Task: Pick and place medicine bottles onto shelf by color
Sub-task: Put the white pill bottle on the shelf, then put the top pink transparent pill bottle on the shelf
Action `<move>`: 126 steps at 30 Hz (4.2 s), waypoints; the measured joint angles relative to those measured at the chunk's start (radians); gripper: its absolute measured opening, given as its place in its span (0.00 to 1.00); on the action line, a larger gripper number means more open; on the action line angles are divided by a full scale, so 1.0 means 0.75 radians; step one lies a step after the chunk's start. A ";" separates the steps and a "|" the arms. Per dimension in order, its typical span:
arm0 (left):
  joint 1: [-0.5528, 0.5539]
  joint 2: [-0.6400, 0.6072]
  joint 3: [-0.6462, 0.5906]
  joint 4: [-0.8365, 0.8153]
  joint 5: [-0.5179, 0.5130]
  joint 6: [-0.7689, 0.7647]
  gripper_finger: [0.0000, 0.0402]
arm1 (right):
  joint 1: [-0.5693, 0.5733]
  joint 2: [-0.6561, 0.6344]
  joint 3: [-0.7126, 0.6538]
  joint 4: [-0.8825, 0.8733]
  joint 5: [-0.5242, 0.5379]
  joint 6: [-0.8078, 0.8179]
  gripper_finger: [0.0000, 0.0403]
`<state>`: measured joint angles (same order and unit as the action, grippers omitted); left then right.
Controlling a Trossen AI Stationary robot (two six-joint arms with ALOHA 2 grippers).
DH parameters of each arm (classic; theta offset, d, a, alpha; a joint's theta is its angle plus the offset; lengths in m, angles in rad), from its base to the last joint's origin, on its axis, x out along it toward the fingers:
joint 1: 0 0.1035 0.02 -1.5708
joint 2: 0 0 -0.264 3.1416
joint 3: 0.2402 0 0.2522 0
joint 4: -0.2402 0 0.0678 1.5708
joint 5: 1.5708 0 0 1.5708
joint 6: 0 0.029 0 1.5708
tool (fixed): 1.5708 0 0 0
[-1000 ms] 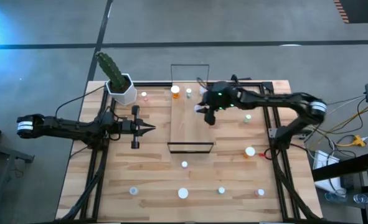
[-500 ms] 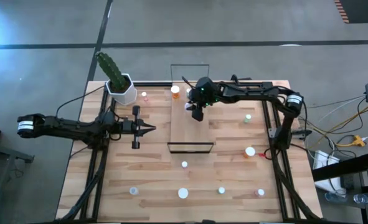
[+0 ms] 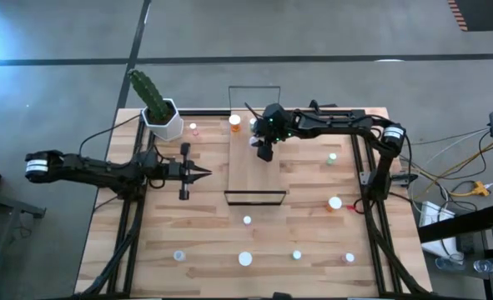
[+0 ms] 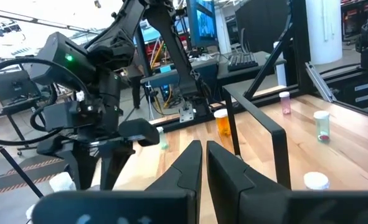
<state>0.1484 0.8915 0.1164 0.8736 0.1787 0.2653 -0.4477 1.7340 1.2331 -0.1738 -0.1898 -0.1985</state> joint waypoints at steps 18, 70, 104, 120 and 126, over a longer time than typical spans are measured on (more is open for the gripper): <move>-0.349 -0.031 0.194 -0.292 0.033 0.053 0.02 | 0.029 -0.177 0.000 -0.049 0.023 0.020 0.62; 0.679 0.724 1.562 -2.495 -0.385 0.200 0.02 | 0.571 -0.859 -0.906 0.768 0.497 -0.065 0.02; 0.845 1.096 1.545 -2.414 -0.516 0.715 0.44 | 0.653 -0.832 -0.906 0.804 0.494 -0.114 0.02; 0.875 1.165 1.540 -2.363 -0.523 0.738 0.46 | 0.653 -0.826 -0.906 0.801 0.494 -0.120 0.02; 0.886 1.165 1.538 -2.362 -0.524 0.739 0.45 | 0.653 -0.826 -0.906 0.804 0.494 -0.120 0.02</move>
<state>0.8125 1.7653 1.2697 -0.8980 -0.2142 0.8192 0.0418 1.1145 0.5537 0.4290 0.1806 -0.2882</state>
